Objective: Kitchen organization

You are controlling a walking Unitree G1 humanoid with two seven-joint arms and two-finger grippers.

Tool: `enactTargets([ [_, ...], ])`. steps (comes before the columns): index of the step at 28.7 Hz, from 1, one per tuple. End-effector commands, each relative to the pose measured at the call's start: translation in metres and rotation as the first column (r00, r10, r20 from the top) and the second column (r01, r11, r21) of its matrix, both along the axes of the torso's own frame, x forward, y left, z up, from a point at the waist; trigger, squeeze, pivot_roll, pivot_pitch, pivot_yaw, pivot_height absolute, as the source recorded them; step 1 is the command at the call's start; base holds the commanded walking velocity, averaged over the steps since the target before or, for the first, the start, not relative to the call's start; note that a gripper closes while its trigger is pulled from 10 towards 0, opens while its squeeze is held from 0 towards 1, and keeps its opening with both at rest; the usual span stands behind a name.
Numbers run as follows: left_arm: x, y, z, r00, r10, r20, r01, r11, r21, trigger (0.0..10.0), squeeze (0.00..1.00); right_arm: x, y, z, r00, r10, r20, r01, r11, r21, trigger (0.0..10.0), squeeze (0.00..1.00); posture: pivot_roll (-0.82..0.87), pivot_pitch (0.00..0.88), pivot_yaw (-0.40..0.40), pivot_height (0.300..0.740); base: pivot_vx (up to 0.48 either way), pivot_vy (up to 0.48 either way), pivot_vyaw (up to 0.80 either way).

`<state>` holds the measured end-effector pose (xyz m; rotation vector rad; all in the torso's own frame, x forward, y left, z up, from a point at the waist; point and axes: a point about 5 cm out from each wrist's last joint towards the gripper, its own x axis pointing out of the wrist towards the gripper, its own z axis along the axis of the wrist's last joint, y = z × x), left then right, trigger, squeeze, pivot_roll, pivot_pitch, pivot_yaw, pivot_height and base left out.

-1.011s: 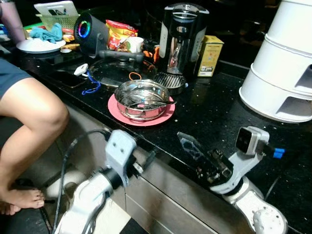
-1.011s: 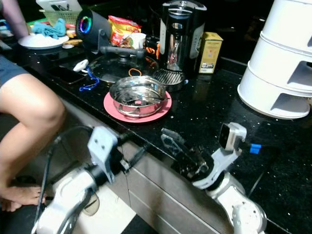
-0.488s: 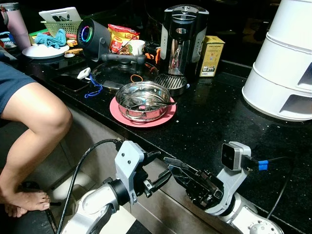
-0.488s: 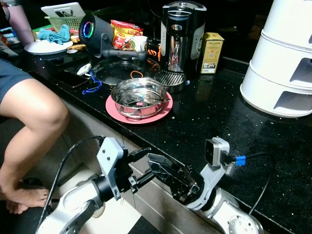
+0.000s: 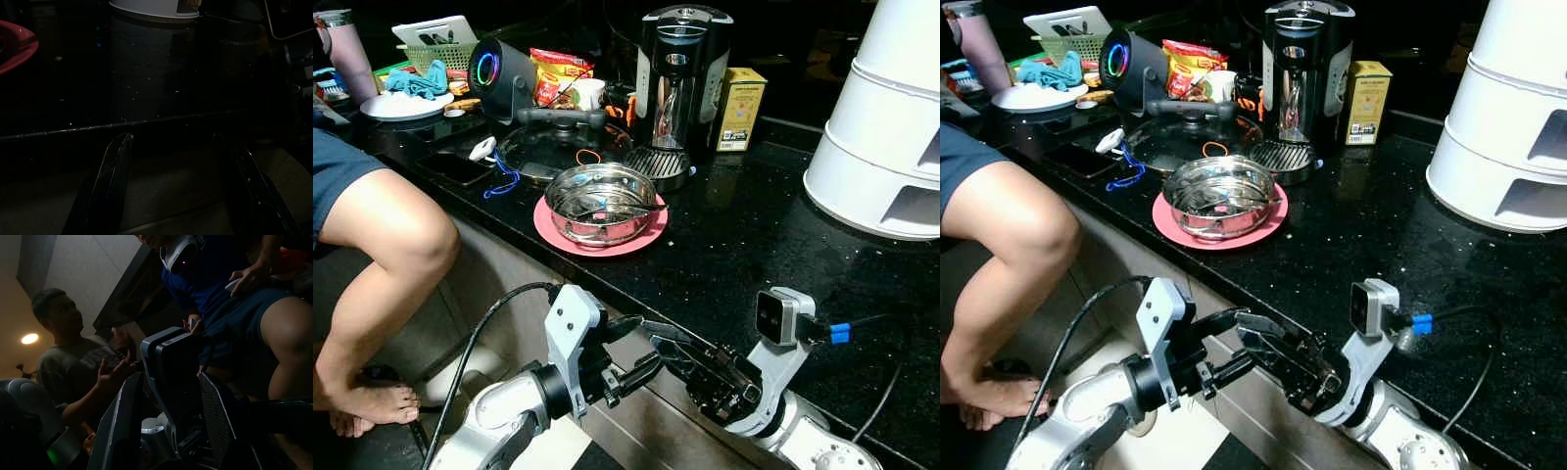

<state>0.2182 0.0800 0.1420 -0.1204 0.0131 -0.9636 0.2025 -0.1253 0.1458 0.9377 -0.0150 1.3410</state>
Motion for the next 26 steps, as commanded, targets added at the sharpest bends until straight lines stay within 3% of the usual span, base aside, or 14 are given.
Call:
enactTargets([
  [1,0.0002,0.0013,-0.0003,1.0,-0.01,-0.012,0.01,1.0,-0.001,10.0,0.0,-0.002,0.0006,-0.0033,1.0,0.016,-0.015,-0.016,1.0,-0.005,10.0,0.0,-0.02,0.0,-0.001,0.74,0.0,0.0,0.0],
  [26,0.0031,0.0021,-0.0042,1.0,-0.021,-0.022,0.021,1.0,0.001,10.0,0.0,-0.0017,0.0002,-0.0045,0.999,0.043,-0.028,-0.043,0.999,-0.01,10.0,0.0,-0.02,0.0,-0.009,0.74,0.0,0.0,0.0],
])
